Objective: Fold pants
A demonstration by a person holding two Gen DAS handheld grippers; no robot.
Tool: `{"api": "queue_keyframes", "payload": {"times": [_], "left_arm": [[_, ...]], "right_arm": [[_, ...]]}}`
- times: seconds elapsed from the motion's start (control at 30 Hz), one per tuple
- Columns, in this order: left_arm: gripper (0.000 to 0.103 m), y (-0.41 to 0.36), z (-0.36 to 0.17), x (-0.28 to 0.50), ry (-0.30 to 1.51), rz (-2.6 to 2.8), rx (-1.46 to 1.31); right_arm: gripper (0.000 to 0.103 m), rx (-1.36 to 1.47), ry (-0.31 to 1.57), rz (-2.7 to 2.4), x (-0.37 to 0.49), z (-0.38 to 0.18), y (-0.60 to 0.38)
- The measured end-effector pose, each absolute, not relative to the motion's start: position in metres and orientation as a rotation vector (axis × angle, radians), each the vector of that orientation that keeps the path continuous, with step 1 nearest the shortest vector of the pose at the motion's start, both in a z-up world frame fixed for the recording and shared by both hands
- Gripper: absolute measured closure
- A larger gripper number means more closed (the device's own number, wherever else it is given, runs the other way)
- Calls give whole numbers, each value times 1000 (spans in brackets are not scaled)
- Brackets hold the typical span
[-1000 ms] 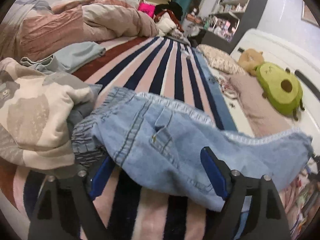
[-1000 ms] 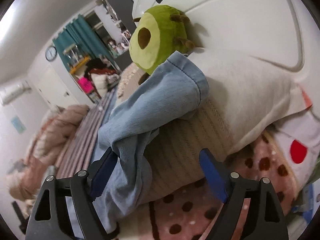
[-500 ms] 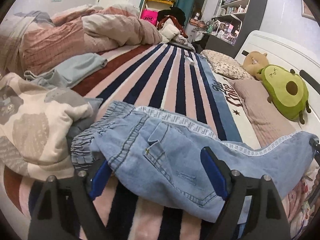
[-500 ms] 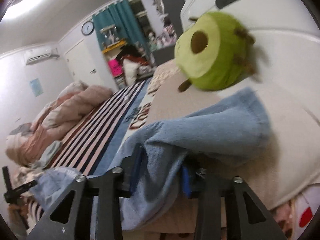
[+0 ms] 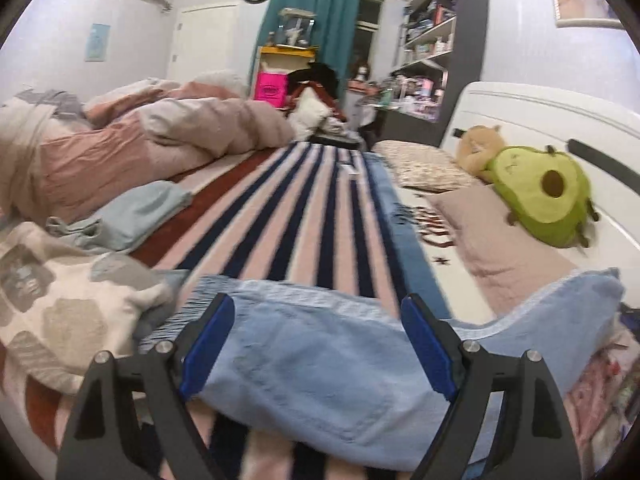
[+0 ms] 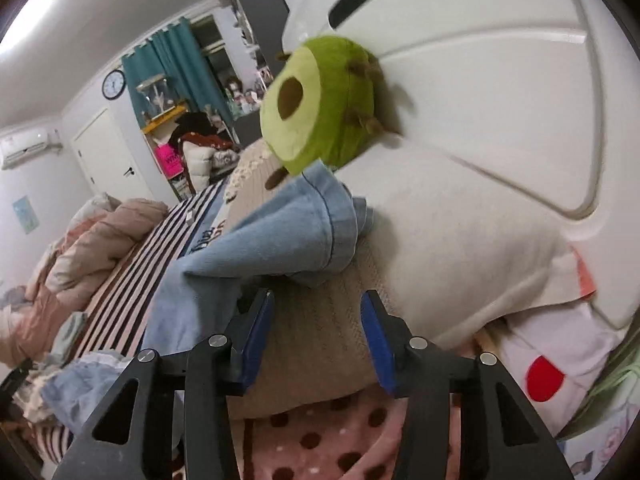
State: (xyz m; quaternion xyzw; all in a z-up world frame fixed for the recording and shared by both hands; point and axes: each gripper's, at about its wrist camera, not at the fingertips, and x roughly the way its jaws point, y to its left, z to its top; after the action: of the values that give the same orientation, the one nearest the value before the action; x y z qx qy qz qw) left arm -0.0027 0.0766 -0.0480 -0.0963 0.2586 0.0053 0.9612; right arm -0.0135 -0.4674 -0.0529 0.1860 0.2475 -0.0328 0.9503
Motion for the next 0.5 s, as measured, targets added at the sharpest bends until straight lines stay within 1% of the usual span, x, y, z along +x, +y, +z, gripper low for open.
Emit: {"api": "queue_keyframes", "payload": {"times": [0.13, 0.2, 0.23, 0.27, 0.33, 0.37, 0.43, 0.5], "left_arm": [[20, 70, -49, -1, 525, -31, -203], [20, 67, -49, -1, 526, -32, -200], [20, 66, -48, -1, 525, -31, -199], [20, 66, -48, -1, 525, -30, -199], [20, 67, -50, 0, 525, -24, -195], [20, 67, -50, 1, 526, -22, -194], [20, 68, -52, 2, 529, -22, -195], [20, 67, -54, 3, 535, -23, -194]], "right_arm": [[61, 374, 497, -36, 12, -51, -458], [51, 400, 470, -23, 22, -47, -453], [43, 401, 462, -30, 27, -45, -451], [37, 391, 466, -51, 33, -44, -447], [33, 395, 494, -84, 40, -46, -445], [28, 416, 510, -95, 45, -49, -445], [24, 443, 504, -94, 49, -53, -444], [24, 463, 493, -71, 50, -54, -444]]}}
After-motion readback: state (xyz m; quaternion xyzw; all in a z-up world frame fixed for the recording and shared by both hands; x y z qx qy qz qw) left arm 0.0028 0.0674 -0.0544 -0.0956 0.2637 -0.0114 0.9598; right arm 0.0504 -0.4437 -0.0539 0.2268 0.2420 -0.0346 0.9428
